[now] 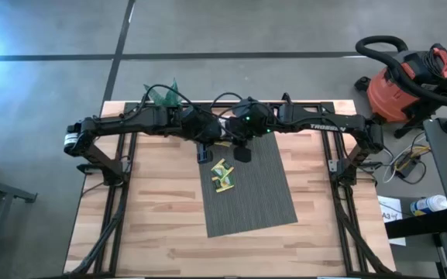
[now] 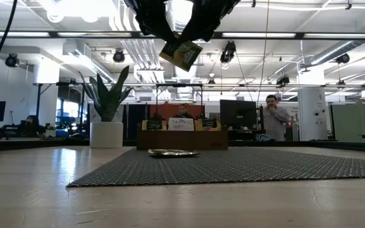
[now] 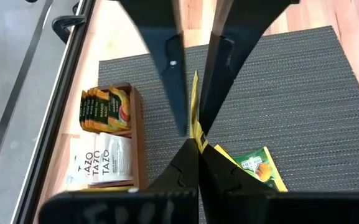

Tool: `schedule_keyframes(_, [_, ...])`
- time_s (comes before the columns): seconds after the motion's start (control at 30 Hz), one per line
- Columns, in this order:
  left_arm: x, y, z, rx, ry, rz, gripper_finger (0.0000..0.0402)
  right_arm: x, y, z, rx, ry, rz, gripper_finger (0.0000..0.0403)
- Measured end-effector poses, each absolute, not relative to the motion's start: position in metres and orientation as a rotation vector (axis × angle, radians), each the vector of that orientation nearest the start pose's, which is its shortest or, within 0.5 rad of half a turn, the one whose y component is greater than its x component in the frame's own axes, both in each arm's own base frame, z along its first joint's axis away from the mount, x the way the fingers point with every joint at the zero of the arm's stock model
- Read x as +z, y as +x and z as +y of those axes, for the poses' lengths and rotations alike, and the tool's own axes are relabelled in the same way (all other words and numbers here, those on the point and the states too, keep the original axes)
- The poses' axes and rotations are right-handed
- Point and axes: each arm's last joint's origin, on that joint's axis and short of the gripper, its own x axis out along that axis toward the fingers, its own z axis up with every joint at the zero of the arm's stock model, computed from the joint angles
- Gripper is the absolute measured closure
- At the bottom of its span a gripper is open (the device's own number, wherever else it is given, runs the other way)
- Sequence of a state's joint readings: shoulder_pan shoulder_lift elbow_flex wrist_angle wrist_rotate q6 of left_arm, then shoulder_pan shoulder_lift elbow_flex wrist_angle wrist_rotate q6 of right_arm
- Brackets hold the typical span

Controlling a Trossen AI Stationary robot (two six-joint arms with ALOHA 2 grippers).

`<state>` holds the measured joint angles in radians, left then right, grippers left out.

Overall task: Pick & Place Tea
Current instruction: Put the top yellow tea bag into the left compartment of the wooden organizer

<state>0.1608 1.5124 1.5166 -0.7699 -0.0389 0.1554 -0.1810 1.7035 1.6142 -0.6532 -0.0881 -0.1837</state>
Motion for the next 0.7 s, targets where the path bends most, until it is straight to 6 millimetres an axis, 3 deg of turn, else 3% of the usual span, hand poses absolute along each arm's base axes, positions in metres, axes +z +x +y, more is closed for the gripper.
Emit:
schedule_keyframes(0.1, [0.3609,0.3147,0.0522,0.136,0.087,0.778,0.0401,0.3359,0.3682,-0.0648,-0.018,-0.071,0.766,0.0389])
schedule_keyframes(0.33, [0.3610,0.3147,0.0523,0.166,0.025,0.772,0.0396,0.3357,0.3681,-0.0648,-0.018,-0.071,0.768,0.0394])
schedule_keyframes(0.7, [0.3678,0.3072,0.0459,0.302,0.023,0.761,0.0284,0.3355,0.3682,-0.0658,-0.038,-0.037,0.767,0.0394])
